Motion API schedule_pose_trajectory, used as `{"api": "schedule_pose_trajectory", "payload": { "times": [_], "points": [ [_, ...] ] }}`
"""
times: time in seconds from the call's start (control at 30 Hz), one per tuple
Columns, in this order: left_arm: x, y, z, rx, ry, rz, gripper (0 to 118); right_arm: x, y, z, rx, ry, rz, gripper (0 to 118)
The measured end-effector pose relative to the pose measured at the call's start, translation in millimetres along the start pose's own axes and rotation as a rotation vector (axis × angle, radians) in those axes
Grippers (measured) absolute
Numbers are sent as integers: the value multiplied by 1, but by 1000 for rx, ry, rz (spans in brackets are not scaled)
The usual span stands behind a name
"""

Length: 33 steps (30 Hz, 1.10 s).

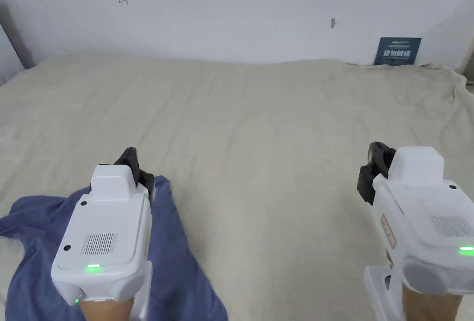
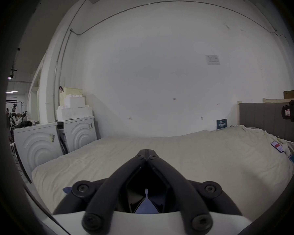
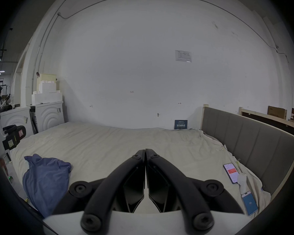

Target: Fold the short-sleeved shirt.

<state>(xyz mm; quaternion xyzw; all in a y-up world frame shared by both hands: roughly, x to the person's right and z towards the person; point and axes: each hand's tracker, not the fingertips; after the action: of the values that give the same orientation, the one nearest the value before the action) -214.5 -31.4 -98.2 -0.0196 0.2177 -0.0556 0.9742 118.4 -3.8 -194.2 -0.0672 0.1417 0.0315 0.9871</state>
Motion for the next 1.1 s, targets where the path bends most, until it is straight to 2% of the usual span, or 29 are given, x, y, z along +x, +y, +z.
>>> {"api": "schedule_pose_trajectory", "payload": {
  "times": [0.67,0.87,1.1],
  "points": [
    [-143,-7,64,-39,353,-44,0,-148,9,-35,26,369,25,0],
    [-166,-14,84,-55,424,-39,0,-172,8,-31,27,429,39,0],
    [-177,-18,89,-67,451,-15,0,-184,12,-19,22,449,47,0]
  ]
}}
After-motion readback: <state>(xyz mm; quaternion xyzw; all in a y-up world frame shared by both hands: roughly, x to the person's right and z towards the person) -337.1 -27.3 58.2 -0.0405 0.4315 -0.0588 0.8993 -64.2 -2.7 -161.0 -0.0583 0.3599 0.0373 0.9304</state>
